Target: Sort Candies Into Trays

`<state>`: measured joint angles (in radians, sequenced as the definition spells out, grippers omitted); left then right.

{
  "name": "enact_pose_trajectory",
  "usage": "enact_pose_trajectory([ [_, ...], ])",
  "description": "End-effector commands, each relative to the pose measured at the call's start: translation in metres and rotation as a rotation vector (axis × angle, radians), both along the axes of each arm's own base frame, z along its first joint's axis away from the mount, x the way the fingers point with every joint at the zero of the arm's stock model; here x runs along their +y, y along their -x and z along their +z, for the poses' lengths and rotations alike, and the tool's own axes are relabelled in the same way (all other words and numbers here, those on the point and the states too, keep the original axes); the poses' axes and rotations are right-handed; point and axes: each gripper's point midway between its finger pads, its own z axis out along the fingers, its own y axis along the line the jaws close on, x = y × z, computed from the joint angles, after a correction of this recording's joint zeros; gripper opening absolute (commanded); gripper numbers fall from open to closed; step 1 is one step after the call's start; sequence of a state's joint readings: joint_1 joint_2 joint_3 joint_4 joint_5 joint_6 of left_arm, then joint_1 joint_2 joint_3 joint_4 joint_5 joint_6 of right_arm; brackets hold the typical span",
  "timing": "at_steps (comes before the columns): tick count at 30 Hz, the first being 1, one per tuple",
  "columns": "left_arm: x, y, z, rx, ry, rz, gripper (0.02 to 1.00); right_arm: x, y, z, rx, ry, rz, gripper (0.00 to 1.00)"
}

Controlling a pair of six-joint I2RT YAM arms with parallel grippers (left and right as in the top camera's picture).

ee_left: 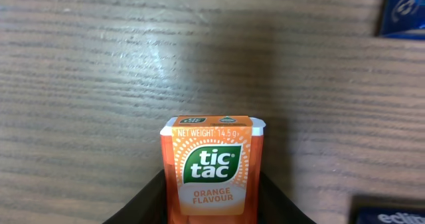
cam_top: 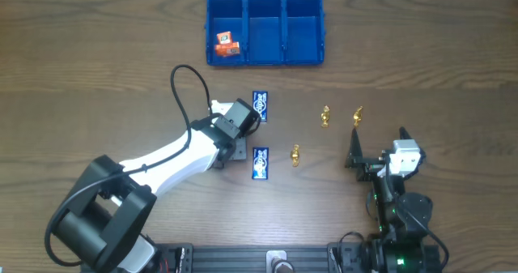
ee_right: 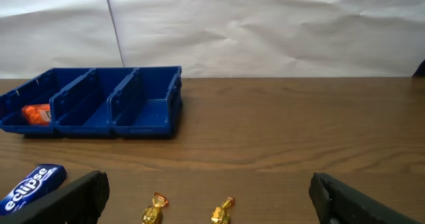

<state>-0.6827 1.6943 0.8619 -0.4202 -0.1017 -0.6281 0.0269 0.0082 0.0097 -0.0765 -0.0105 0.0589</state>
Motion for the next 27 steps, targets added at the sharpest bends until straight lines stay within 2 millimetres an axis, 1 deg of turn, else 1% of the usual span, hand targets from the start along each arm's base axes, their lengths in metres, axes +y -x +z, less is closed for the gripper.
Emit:
enact_pose_trajectory([
  [1,-0.013,-0.029,0.052,-0.125,0.042,0.014,0.308,0.001,0.000,-0.001,0.001,0.012,0.002,0.998],
  [2,-0.016,-0.043,0.080,-0.192,0.046,0.027,0.299,0.001,0.000,-0.001,0.001,0.012,0.003,0.998],
  [4,-0.021,-0.074,0.147,-0.348,0.049,0.028,0.294,0.001,0.000,-0.001,0.001,0.012,0.003,0.998],
  [5,-0.023,-0.087,0.174,-0.407,0.045,0.023,0.297,0.001,0.000,-0.001,0.001,0.012,0.003,0.998],
  [6,-0.025,-0.104,0.206,-0.479,0.051,0.014,0.301,0.001,0.000,-0.001,0.001,0.012,0.003,0.998],
  [8,-0.024,-0.133,0.251,-0.576,0.063,0.014,0.308,0.001,0.000,-0.001,0.001,0.012,0.003,0.998],
  [9,-0.020,-0.146,0.265,-0.604,0.065,0.026,0.308,0.001,0.000,-0.001,0.001,0.012,0.003,0.998],
  [11,-0.011,-0.175,0.284,-0.641,0.076,0.047,0.314,0.001,0.000,-0.001,0.001,0.012,0.003,0.998],
  [13,-0.003,-0.201,0.283,-0.632,0.085,0.073,0.316,0.001,0.000,-0.001,0.001,0.012,0.003,0.998],
  [15,0.003,-0.221,0.268,-0.594,0.091,0.089,0.316,0.001,0.000,-0.001,0.001,0.012,0.003,0.998],
  [17,0.006,-0.240,0.243,-0.544,0.098,0.094,0.318,0.001,0.000,-0.001,0.001,0.012,0.003,0.998],
  [21,0.008,-0.258,0.191,-0.454,0.092,0.098,0.327,0.001,0.000,-0.001,0.001,0.012,0.002,0.998],
  [25,0.007,-0.268,0.150,-0.395,0.084,0.097,0.334,0.001,0.000,-0.001,0.001,0.012,0.003,0.998],
  [27,0.006,-0.269,0.139,-0.376,0.088,0.094,0.336,0.001,0.000,-0.001,0.001,0.012,0.002,0.998],
])
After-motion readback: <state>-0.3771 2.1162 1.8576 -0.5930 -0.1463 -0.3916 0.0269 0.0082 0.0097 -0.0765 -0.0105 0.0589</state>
